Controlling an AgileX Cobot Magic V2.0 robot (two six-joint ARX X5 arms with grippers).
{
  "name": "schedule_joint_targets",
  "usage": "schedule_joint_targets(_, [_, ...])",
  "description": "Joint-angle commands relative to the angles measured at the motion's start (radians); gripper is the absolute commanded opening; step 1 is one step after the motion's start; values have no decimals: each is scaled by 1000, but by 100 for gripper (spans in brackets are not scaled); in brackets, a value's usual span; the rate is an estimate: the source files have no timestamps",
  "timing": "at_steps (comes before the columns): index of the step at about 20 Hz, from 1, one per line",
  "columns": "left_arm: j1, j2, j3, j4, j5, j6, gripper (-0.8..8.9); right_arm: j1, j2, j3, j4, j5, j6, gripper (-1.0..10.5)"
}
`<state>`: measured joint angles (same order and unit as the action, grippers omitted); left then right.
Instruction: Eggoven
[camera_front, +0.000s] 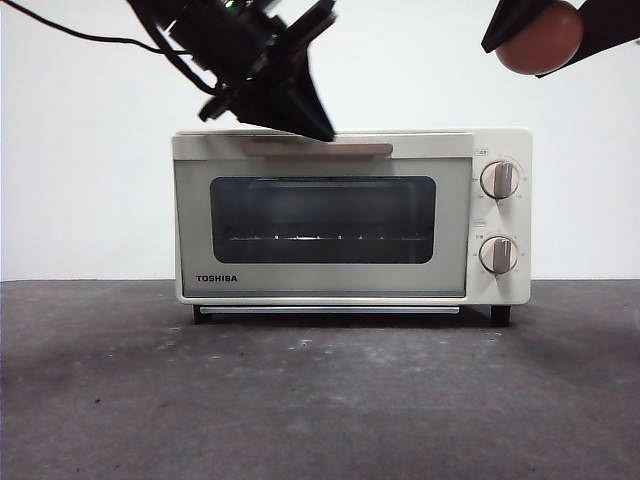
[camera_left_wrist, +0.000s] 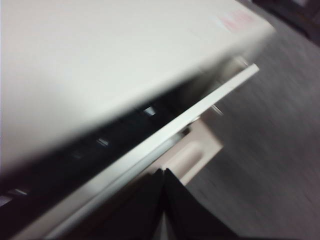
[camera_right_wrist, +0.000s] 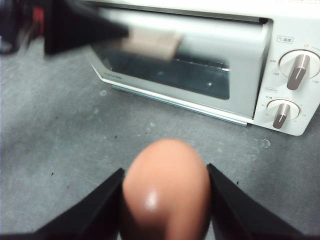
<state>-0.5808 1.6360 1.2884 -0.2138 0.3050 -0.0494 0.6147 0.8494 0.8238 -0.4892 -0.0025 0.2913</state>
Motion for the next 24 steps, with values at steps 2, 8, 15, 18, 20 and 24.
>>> schedule_joint_targets(2, [-52,50,-20,-138,-16,23,7,8,3,16,17,0,-15,3])
schedule_joint_targets(8, [-124,47,-20,-256,-16,23,7,8,3,16,17,1,-14,3])
schedule_joint_targets(15, [-163,2,-20,-373,-16,18,7,6,12,16,43,2,-10,3])
schedule_joint_targets(18, [-151,-64,-20,-371,-16,18,7,4,31,16,63,2,-2,3])
schedule_joint_targets(20, [-128,-129,-20,-369,-16,11,7,4,65,16,90,1,2,3])
schedule_joint_targets(24, [-46,-303,-22,-396,-16,8,7,4,171,16,198,-37,19,3])
